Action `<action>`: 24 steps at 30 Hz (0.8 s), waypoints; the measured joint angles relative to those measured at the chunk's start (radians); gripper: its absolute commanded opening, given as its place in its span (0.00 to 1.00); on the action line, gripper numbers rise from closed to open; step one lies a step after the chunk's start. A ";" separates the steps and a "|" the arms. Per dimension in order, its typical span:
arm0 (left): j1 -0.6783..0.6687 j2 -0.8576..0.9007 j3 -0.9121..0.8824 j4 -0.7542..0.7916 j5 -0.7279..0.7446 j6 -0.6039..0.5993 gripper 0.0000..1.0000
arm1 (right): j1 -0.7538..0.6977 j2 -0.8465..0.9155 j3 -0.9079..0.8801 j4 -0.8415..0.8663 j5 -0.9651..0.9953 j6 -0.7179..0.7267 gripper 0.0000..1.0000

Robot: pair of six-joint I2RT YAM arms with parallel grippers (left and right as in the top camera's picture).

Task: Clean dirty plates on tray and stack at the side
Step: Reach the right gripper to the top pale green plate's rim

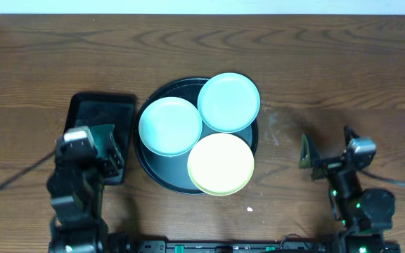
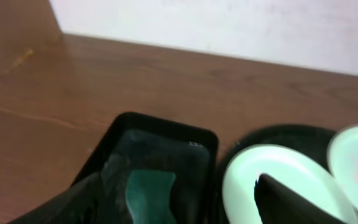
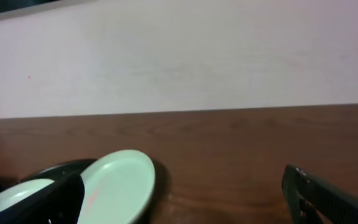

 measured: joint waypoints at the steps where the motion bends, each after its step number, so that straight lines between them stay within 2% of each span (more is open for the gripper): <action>1: 0.000 0.044 0.045 -0.032 0.013 0.000 0.77 | 0.000 0.048 0.037 0.000 -0.008 -0.002 0.99; 8: 0.000 0.325 0.326 -0.281 0.061 0.001 0.77 | 0.000 0.400 0.336 -0.123 -0.058 -0.009 0.99; 18: 0.000 0.689 0.716 -0.637 0.146 0.016 0.77 | 0.000 0.847 0.792 -0.526 -0.166 -0.014 0.99; 21: 0.000 0.756 0.768 -0.656 0.160 0.016 0.77 | 0.000 0.949 0.893 -0.628 -0.198 -0.016 0.99; 24: 0.000 0.797 0.773 -0.656 0.164 0.016 0.77 | 0.000 1.009 0.925 -0.640 -0.212 -0.016 0.99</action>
